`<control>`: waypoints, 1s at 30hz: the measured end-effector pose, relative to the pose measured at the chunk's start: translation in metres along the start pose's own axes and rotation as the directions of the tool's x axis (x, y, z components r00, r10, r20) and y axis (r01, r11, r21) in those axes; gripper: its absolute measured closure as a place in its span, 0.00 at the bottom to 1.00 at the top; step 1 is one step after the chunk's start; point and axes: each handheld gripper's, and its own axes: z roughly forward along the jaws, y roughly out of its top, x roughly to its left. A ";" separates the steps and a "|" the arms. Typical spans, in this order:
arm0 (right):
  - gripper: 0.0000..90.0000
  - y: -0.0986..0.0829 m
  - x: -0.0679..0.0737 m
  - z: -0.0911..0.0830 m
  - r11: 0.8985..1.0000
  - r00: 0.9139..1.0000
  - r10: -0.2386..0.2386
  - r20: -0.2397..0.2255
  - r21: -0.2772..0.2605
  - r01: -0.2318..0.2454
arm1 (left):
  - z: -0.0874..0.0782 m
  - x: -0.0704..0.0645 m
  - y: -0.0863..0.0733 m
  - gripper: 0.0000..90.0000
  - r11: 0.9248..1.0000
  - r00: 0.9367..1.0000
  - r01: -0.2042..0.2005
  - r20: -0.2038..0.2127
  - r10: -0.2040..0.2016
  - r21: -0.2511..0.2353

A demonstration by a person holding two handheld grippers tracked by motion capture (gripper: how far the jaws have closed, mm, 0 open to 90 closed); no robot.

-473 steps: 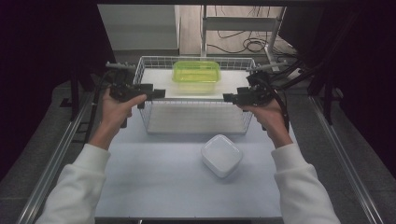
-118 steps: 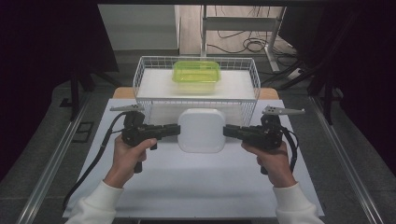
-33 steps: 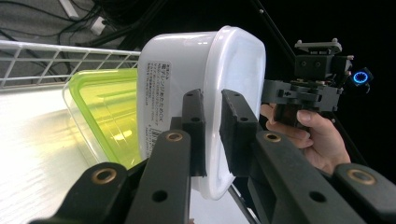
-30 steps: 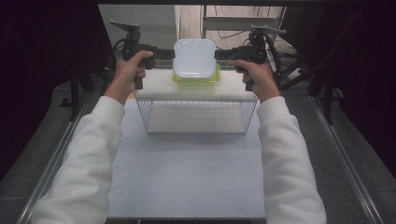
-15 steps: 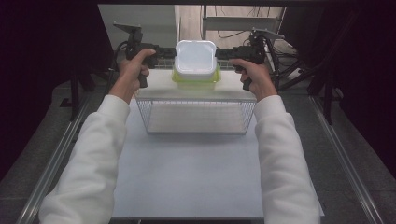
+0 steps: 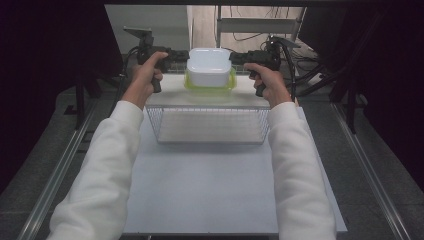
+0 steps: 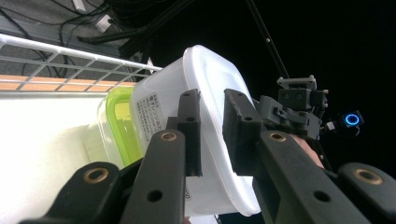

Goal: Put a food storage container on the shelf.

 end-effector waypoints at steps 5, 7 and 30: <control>0.75 -0.001 0.001 0.001 1.000 1.000 -0.006 0.005 0.003 0.006 | 0.003 0.000 -0.002 0.82 1.000 1.000 -0.017 -0.001 0.017 0.002; 0.69 -0.002 0.003 0.002 1.000 1.000 -0.026 0.010 0.000 0.026 | 0.003 -0.002 -0.003 0.77 0.999 0.999 -0.035 -0.010 0.035 -0.006; 0.31 -0.031 0.039 -0.047 0.914 0.902 -0.405 0.149 0.062 0.400 | -0.041 -0.045 -0.040 0.27 0.925 0.923 -0.377 -0.064 0.380 0.054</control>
